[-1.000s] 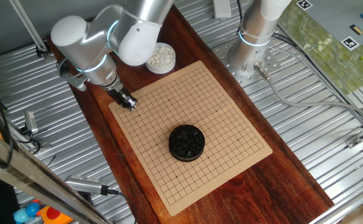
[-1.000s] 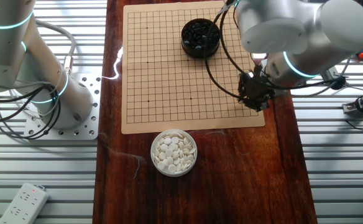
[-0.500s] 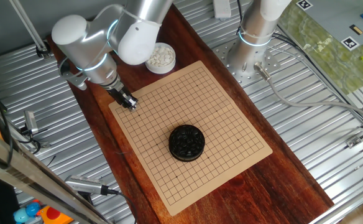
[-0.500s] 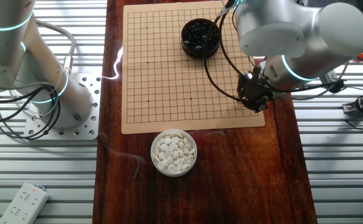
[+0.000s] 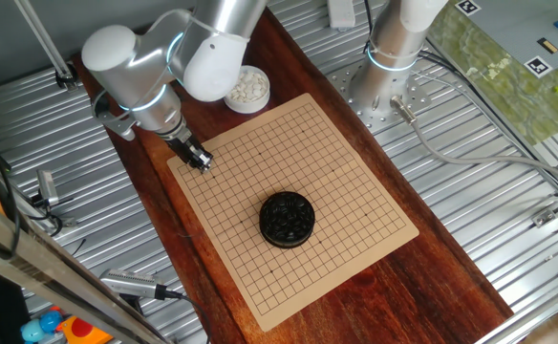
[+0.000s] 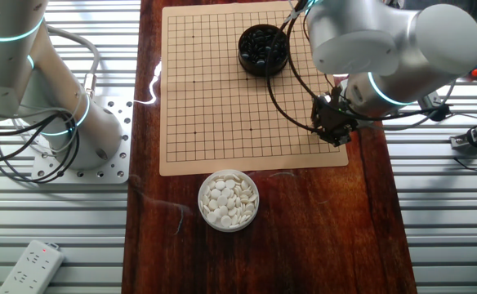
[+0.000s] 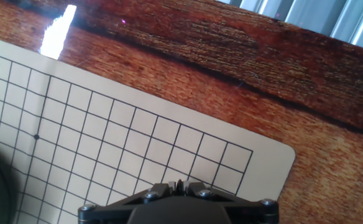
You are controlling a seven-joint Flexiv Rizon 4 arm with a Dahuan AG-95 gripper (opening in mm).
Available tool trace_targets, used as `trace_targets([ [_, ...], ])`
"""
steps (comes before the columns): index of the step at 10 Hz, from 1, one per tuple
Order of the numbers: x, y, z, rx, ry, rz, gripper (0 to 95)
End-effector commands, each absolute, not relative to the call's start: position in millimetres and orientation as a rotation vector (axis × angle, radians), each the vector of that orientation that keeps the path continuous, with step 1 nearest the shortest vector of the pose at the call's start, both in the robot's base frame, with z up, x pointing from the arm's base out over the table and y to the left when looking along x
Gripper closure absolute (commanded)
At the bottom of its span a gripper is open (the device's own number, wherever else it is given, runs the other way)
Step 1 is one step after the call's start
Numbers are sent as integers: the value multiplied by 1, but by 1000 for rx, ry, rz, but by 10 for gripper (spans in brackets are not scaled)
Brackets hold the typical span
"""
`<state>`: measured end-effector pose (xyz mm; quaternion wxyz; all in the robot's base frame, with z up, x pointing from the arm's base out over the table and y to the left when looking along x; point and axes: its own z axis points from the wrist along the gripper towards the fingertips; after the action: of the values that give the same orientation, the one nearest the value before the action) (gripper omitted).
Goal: Play the first move as black on the 3-4 point in the upper right corner of the Go board
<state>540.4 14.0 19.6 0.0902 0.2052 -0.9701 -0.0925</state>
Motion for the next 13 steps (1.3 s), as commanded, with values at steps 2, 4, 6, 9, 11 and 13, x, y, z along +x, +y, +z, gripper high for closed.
trace_targets([
  [2, 539, 16, 19, 607, -2888, -283, 950],
  [4, 537, 16, 18, 602, -2891, -284, 950],
  [6, 536, 16, 18, 603, -2894, -280, 950],
  [9, 536, 16, 18, 603, -2904, -276, 950],
  [11, 536, 16, 18, 607, -2910, -275, 950],
  [13, 536, 16, 18, 610, -2911, -276, 950],
])
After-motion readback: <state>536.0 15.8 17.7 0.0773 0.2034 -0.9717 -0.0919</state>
